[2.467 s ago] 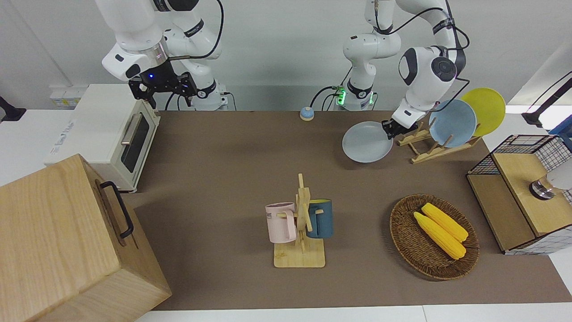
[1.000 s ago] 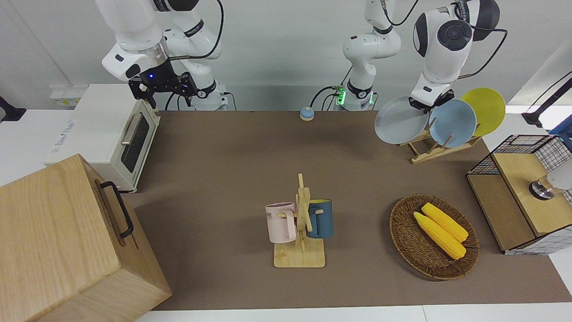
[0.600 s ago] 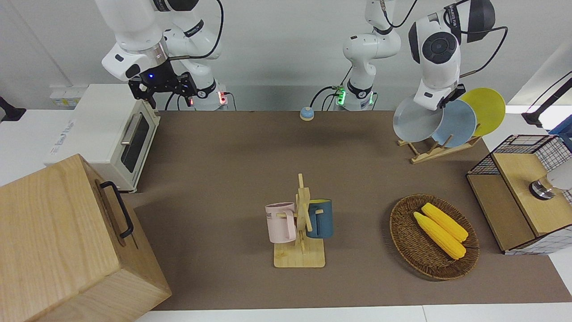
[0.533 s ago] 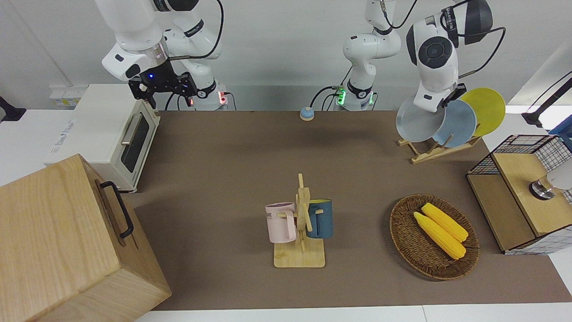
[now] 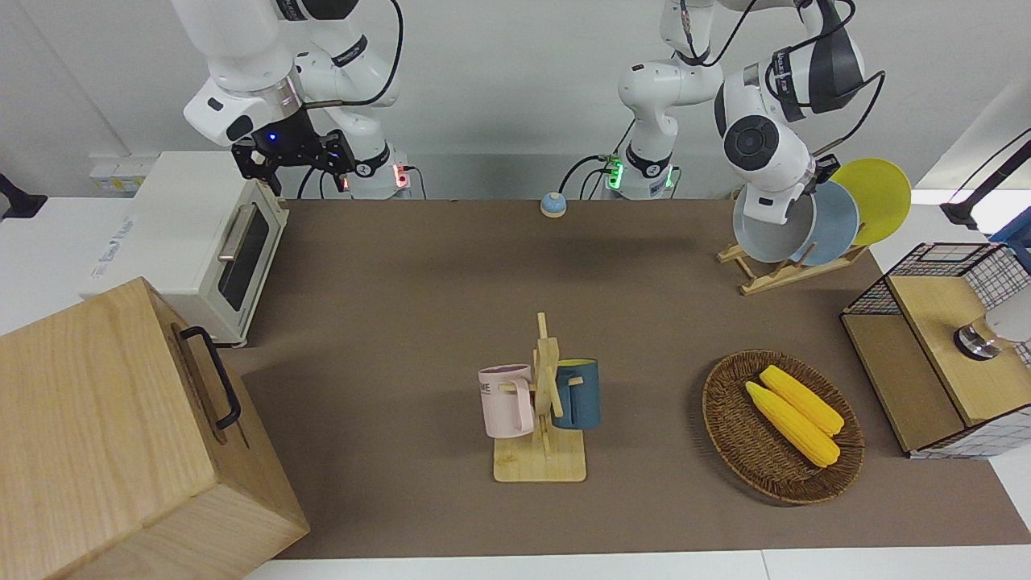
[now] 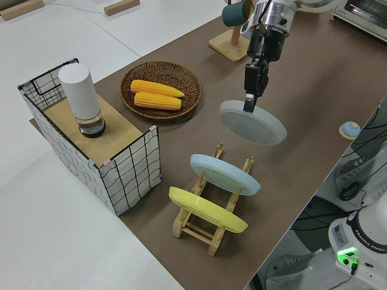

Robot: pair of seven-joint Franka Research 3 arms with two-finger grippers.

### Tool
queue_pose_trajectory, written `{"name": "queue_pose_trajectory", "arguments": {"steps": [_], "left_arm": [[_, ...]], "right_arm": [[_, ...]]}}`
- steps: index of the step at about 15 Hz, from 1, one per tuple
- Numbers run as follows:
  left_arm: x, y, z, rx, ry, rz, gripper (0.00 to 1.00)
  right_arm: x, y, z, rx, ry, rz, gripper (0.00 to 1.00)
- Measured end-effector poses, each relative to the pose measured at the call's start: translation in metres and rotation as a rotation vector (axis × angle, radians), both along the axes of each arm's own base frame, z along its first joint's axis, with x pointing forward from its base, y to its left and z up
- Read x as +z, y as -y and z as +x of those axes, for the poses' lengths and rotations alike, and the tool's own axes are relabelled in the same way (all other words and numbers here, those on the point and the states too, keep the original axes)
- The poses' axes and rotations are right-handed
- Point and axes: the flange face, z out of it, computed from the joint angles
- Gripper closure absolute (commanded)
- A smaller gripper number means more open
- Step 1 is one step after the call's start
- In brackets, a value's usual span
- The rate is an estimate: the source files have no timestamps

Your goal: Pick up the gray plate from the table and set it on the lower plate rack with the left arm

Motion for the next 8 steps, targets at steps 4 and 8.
{"name": "queue_pose_trajectory", "arguments": {"steps": [4,8], "left_arm": [[-0.012,-0.005,-0.002,0.015,0.008,0.069,1.0],[-0.034,-0.005,0.0,0.033,-0.007,0.09,1.0]], "right_arm": [[0.0,0.0,0.0,0.0,0.0,0.0,0.017],[0.0,0.0,0.0,0.0,0.0,0.0,0.017]]}}
